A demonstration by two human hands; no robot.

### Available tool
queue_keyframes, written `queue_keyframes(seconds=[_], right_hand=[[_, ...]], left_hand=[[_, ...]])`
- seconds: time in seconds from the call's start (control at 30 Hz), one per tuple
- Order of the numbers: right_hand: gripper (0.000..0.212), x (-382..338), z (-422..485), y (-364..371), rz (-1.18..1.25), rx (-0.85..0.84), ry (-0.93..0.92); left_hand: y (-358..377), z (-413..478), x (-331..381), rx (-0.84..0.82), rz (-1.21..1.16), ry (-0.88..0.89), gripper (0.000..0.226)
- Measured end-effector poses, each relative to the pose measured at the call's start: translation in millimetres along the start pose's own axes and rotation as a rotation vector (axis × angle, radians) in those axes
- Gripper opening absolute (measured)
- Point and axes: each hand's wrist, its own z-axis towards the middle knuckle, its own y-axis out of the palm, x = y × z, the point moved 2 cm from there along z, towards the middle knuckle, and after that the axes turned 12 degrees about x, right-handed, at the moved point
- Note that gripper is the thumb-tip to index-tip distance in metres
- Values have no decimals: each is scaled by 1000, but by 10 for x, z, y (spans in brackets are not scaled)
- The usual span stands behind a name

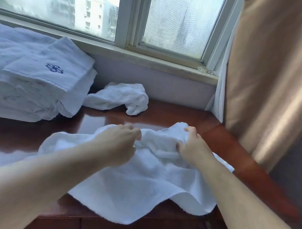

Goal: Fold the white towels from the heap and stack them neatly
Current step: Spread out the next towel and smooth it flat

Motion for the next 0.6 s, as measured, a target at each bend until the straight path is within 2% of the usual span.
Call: queue_keyframes(seconds=[0.1,0.13,0.2,0.27,0.37,0.4,0.47,0.53,0.6], right_hand=[[61,85,-59,236,481,-88,154],[65,131,-93,286,629,-96,194],[77,239,-118,340,697,-108,230],[80,338,-80,330,559,-119,229],[61,596,14,276,159,-26,208],[58,716,49,247,-3,9,243],[58,932,89,186,-262,24,450],[57,970,128,137,-355,-4,602],[53,848,212,148,-248,79,440]], left_hand=[[415,1,161,-259,157,-156,60],[510,20,200,-288,224,-194,68],[622,97,248,-266,305,-203,78],[721,196,213,-225,253,-160,84],[811,314,46,-181,108,-104,83],[831,336,-10,-143,76,-97,80],[867,355,-64,-82,58,-99,71],[869,355,-22,-80,113,-93,64],[842,358,62,-86,193,-31,59]])
